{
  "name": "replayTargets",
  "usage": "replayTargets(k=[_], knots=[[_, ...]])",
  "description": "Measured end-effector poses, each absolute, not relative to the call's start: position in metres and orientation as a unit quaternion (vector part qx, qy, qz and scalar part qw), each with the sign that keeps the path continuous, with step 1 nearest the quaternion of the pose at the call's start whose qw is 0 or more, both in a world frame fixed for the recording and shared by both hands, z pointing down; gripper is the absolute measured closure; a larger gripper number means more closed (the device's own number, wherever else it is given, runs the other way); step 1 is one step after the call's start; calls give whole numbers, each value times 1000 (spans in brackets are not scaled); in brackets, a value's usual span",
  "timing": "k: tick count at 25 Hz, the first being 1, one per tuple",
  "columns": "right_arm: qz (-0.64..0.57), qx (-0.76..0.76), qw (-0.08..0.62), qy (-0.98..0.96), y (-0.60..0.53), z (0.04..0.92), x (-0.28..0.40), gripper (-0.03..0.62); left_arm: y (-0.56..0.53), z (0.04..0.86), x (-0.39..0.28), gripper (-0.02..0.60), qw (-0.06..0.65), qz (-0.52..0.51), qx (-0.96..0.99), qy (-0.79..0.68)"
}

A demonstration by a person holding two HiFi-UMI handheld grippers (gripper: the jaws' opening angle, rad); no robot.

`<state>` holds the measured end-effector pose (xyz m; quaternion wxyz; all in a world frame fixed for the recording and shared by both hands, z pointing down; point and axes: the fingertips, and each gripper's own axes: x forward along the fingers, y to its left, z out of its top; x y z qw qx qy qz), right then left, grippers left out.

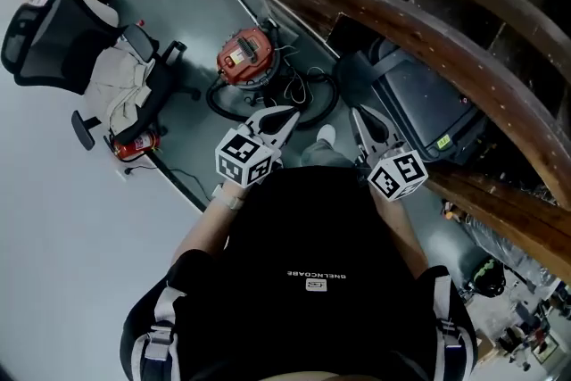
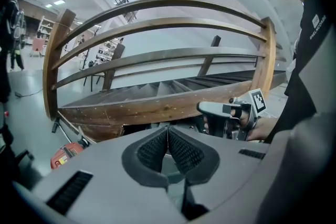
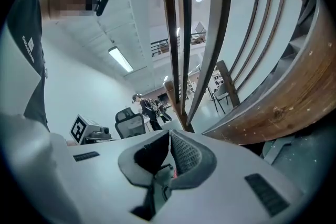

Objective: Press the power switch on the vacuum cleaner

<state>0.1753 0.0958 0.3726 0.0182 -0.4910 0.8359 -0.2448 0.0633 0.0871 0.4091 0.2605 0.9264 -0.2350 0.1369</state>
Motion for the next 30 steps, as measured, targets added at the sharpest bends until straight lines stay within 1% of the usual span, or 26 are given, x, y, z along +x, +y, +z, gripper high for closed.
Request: replayTargets(k=[8, 13, 23, 30], knots=[[-254, -426, 10, 868, 53, 377, 215, 565, 53, 410, 99, 565, 252, 145, 905, -310], [-263, -378, -7, 888, 37, 384, 220, 565, 46, 416, 114, 565, 253, 152, 888, -353], [-266, -309, -32, 913, 21, 384, 194, 563, 41, 423, 106, 565, 258, 162, 861, -407], [-267, -294, -52, 916, 13, 391, 160, 563, 27, 433, 73, 565, 265, 155, 854, -421]])
